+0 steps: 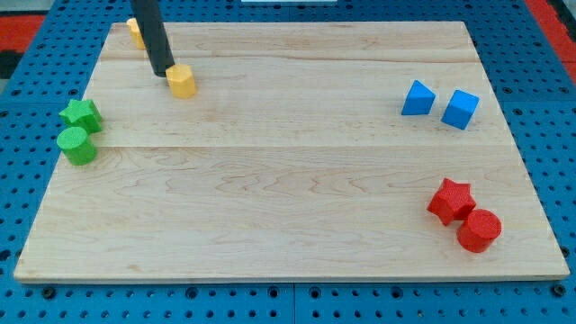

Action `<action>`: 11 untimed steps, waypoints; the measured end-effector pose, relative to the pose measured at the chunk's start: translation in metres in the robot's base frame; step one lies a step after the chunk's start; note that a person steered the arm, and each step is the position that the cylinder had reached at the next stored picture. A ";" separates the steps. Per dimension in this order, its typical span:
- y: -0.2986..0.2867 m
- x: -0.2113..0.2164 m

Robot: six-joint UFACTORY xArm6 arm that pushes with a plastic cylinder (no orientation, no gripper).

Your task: Slide yellow heart right and down a bit

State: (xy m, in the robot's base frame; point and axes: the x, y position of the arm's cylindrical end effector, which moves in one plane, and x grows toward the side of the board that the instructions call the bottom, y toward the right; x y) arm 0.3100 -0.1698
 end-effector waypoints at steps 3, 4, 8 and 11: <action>0.044 0.030; 0.026 0.011; -0.135 -0.034; -0.135 -0.118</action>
State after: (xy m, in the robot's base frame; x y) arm 0.1920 -0.3045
